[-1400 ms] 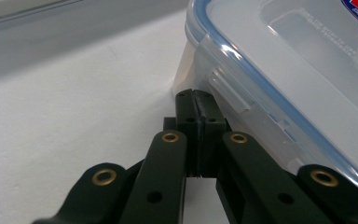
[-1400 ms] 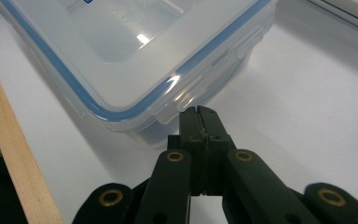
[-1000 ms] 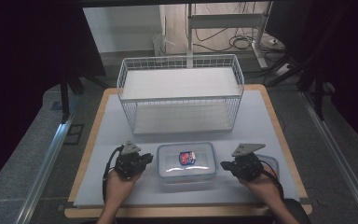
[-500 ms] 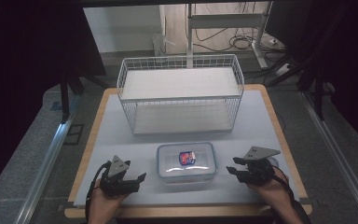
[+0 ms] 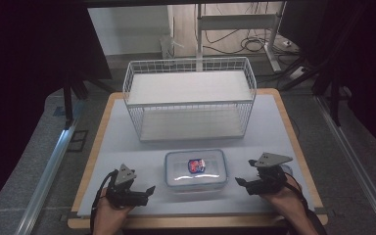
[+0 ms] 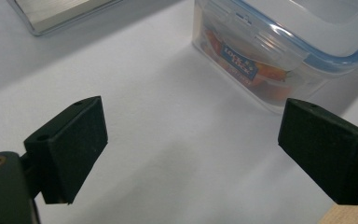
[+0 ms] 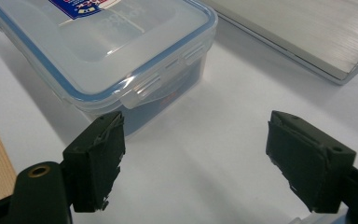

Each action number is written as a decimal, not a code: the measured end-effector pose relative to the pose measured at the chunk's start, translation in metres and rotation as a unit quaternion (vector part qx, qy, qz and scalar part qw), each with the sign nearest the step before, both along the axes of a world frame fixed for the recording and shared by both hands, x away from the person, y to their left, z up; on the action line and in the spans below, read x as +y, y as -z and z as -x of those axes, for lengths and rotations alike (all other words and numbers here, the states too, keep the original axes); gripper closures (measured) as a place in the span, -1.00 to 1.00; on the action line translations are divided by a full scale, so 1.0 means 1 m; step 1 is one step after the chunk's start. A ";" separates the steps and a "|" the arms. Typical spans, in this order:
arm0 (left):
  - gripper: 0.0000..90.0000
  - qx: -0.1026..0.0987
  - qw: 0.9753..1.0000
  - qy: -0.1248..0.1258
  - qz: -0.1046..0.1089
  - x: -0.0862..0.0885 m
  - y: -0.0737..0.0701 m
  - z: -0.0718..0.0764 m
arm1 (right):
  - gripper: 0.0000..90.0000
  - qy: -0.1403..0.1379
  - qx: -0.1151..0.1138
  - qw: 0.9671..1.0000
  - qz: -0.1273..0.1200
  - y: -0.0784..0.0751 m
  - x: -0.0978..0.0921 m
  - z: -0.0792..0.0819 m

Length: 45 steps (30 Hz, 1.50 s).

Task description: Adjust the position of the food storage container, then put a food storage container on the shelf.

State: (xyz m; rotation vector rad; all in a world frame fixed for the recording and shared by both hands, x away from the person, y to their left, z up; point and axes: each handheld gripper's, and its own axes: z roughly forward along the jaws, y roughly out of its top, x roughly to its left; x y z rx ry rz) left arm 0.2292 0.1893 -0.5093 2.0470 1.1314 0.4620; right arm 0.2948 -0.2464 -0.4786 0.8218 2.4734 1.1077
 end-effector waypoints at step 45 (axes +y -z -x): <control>-0.77 0.170 0.966 0.090 0.174 -0.044 0.002 -0.071 | -0.79 -0.025 0.232 0.969 -0.080 0.012 0.052 -0.055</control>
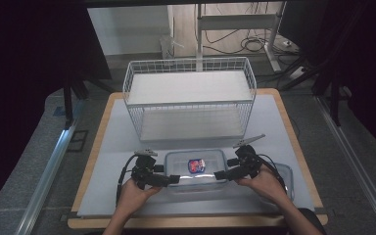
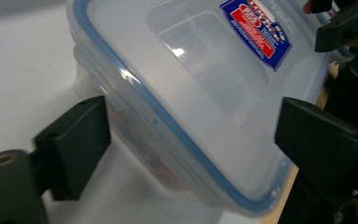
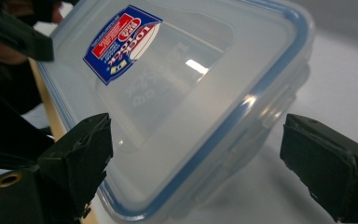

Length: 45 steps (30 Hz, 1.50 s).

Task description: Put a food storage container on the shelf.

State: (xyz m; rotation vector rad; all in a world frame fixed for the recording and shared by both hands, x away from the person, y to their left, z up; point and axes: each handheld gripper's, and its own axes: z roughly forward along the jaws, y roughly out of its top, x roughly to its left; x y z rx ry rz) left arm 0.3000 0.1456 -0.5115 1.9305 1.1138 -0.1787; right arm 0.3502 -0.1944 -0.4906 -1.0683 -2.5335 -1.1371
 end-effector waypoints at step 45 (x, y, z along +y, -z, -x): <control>0.14 -0.014 0.996 -0.041 0.082 0.021 -0.006 0.033 | 0.14 0.048 0.032 0.993 -0.107 -0.004 -0.033 0.031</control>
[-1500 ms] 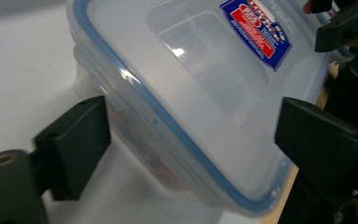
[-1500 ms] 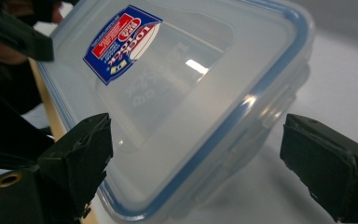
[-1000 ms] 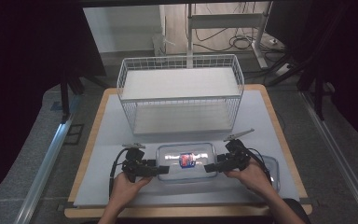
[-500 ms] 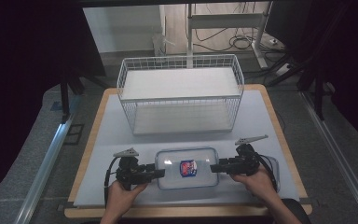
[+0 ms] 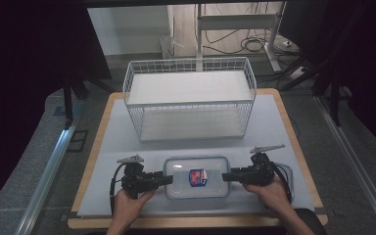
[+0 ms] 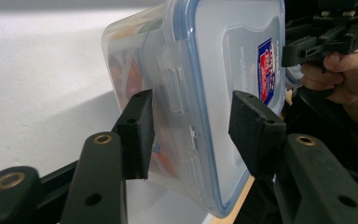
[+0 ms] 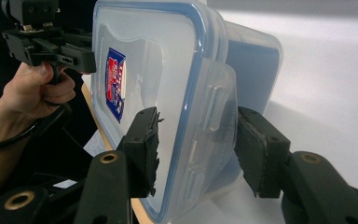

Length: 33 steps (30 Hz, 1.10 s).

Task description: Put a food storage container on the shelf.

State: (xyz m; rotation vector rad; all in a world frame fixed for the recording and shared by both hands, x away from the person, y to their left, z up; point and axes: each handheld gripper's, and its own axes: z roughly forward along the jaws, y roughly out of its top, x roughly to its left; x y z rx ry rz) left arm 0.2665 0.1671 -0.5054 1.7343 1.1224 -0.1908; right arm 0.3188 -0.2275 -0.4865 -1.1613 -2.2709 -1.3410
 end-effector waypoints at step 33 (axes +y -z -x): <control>0.16 -0.088 0.996 -0.011 -0.023 0.004 -0.080 -0.023 | 0.17 0.012 -0.097 0.995 -0.024 -0.066 0.006 -0.018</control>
